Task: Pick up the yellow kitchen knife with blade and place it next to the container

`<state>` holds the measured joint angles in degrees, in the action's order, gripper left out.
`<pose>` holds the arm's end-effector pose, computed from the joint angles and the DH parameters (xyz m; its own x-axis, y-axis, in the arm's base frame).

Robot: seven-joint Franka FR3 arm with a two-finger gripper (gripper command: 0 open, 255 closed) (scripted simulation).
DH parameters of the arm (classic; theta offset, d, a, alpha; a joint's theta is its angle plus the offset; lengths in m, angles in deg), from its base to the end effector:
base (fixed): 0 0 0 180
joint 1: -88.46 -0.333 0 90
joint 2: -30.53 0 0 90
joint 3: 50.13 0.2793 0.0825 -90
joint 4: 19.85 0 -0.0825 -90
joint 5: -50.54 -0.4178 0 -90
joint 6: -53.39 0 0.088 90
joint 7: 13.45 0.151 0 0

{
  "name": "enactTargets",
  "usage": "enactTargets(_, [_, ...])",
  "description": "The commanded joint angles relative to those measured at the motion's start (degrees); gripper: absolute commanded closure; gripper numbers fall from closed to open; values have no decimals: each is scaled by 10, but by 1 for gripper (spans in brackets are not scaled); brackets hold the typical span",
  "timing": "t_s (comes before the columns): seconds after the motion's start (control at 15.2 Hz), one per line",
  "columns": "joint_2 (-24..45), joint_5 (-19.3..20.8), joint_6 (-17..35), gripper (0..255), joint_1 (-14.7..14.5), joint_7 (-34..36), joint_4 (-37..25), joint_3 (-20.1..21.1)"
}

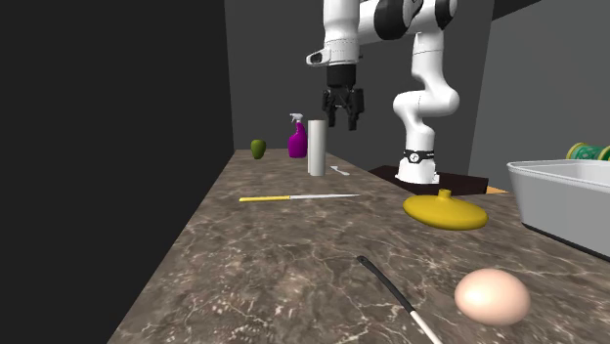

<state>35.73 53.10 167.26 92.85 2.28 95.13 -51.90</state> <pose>0.5772 -0.0669 0.3053 0.9299 -0.3554 -0.0949 -0.3499 -0.9342 0.0698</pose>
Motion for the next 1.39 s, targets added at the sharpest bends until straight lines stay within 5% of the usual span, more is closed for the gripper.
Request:
enactTargets(0.0, [46,-5,2,0,3,5,-39,-3])
enactTargets(0.59, [265,-33,-25,0,28,16,-262,-15])
enactTargets(0.99, [438,-51,-89,0,51,27,-484,-18])
enactTargets(1.32, [449,-52,-64,0,52,27,-470,-17])
